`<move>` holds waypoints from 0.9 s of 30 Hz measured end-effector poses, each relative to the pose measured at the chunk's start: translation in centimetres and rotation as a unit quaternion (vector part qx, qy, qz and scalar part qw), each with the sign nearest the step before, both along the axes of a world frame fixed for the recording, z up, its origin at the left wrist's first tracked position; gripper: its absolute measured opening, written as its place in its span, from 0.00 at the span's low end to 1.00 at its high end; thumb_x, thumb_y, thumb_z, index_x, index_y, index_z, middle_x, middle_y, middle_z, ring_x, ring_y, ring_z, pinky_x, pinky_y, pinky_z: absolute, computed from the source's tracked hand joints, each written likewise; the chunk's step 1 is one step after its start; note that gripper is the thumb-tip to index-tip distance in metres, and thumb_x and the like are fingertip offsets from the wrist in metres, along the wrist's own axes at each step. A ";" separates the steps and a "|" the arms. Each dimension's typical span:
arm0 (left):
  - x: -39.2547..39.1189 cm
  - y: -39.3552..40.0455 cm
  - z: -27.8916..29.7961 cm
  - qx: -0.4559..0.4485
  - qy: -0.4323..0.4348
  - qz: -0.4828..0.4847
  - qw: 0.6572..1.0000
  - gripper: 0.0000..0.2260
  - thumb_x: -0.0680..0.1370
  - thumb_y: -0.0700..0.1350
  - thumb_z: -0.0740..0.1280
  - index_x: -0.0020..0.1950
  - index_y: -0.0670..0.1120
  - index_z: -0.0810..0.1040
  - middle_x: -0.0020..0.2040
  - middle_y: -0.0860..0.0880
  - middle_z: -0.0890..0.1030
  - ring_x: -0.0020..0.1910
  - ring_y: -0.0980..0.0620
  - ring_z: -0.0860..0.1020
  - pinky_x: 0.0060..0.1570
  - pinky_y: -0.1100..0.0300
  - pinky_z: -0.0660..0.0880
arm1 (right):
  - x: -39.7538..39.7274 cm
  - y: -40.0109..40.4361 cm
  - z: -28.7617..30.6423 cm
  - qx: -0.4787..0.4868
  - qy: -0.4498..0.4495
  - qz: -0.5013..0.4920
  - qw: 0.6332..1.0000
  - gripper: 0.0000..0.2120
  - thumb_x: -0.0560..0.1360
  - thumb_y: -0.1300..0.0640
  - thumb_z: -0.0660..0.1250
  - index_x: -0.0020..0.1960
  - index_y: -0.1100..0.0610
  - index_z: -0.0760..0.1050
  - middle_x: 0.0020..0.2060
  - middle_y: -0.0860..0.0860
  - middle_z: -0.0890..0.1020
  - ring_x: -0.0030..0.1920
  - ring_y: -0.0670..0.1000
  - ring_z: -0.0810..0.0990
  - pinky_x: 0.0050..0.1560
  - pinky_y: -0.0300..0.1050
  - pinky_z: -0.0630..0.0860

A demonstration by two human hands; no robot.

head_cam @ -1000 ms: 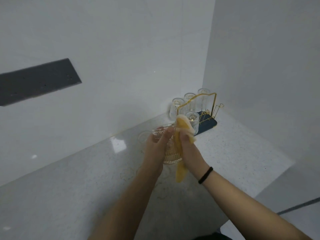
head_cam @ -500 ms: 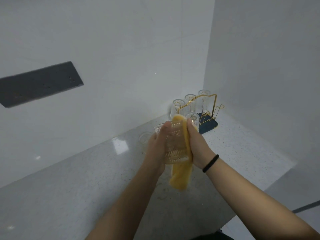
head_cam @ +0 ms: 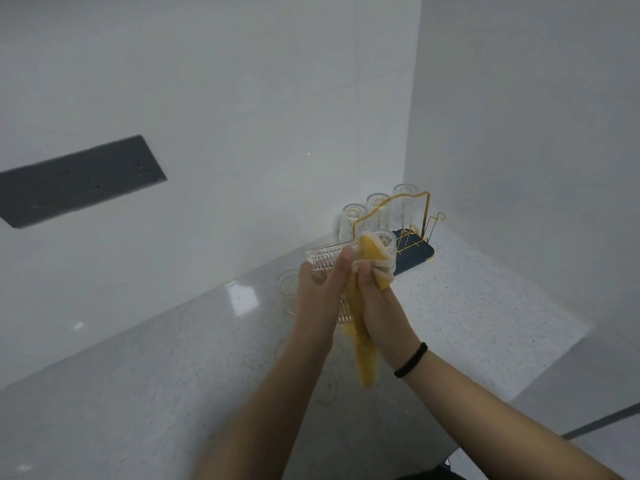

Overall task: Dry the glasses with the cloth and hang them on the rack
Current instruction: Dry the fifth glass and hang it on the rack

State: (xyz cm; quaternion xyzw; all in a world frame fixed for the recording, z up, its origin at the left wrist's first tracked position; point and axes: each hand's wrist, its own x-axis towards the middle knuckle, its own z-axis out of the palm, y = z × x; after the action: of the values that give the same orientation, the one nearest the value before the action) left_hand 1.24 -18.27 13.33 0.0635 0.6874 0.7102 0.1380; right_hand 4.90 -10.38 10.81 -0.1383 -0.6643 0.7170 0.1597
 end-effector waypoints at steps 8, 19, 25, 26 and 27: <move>0.0 0.2 0.3 0.070 0.003 -0.025 0.997 0.18 0.70 0.62 0.71 0.46 0.48 0.84 0.46 0.41 0.85 0.45 0.41 0.84 0.44 0.48 0.82 | 0.2 1.6 2.2 -0.103 -0.088 0.045 0.990 0.32 0.67 0.27 0.46 0.48 0.44 0.81 0.47 0.48 0.84 0.51 0.52 0.82 0.53 0.51 0.78; -0.2 0.0 -0.6 0.068 -0.037 -0.064 0.995 0.23 0.72 0.66 0.64 0.52 0.50 0.83 0.51 0.43 0.85 0.52 0.42 0.83 0.52 0.43 0.80 | 0.0 1.9 0.9 -0.134 -0.073 0.012 0.988 0.29 0.72 0.30 0.48 0.51 0.48 0.79 0.42 0.48 0.86 0.44 0.49 0.84 0.42 0.45 0.81; 1.1 0.7 -0.1 -0.013 0.064 -0.020 0.998 0.27 0.74 0.64 0.59 0.58 0.44 0.79 0.50 0.45 0.84 0.48 0.52 0.83 0.44 0.62 0.81 | 0.0 0.4 0.6 0.048 -0.017 -0.059 0.997 0.25 0.68 0.29 0.44 0.54 0.38 0.70 0.44 0.39 0.79 0.45 0.40 0.79 0.40 0.29 0.75; 1.3 0.7 0.0 0.002 0.051 -0.020 0.999 0.28 0.72 0.64 0.61 0.58 0.44 0.79 0.51 0.46 0.84 0.48 0.52 0.83 0.46 0.61 0.81 | -0.1 0.5 0.7 0.056 -0.021 -0.060 0.996 0.23 0.68 0.29 0.44 0.48 0.38 0.71 0.40 0.39 0.79 0.41 0.38 0.79 0.36 0.28 0.74; 1.3 0.8 0.2 0.014 0.029 -0.014 0.999 0.30 0.70 0.65 0.63 0.60 0.43 0.78 0.52 0.45 0.84 0.50 0.50 0.83 0.49 0.56 0.81 | -0.2 0.8 1.0 0.051 -0.033 -0.059 0.996 0.24 0.68 0.27 0.44 0.45 0.40 0.72 0.38 0.40 0.79 0.40 0.39 0.79 0.37 0.30 0.74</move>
State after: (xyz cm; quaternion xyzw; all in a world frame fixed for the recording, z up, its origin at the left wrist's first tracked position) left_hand 2.58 -17.51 13.58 0.0955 0.6799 0.7158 0.1270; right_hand 4.68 -9.62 11.84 -0.1921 -0.6957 0.6666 0.1865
